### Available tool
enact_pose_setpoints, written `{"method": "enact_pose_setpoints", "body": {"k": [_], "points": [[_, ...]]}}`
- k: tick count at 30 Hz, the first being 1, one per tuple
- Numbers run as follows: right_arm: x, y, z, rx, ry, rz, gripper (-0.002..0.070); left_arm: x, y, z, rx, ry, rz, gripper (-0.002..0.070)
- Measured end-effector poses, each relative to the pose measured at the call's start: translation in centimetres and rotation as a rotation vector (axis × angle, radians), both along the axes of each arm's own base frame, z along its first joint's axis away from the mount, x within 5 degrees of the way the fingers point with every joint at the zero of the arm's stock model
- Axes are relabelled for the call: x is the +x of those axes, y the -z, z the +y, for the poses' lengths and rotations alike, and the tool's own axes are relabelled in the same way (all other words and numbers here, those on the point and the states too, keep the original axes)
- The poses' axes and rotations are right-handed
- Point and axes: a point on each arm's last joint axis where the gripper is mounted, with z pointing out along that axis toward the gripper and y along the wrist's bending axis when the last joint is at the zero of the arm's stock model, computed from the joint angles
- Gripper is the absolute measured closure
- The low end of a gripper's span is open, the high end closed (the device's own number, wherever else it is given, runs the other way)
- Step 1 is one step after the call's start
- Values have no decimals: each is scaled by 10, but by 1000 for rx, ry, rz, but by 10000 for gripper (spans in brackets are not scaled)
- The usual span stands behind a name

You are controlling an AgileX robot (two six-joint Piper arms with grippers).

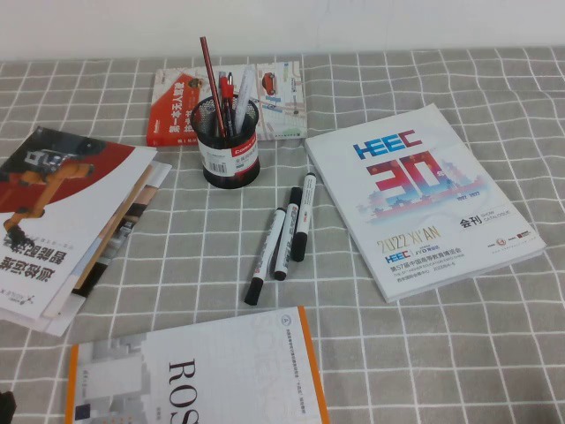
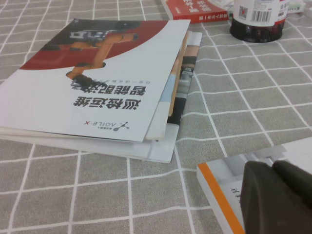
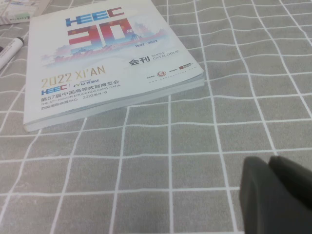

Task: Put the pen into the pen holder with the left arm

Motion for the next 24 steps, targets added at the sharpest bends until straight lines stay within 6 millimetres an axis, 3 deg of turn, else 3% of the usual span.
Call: {"method": "enact_pose_setpoints", "body": {"k": [24], "points": [[0,0,0,0,0,0,691,1,-2,0,-14,-1,-18,678]]}}
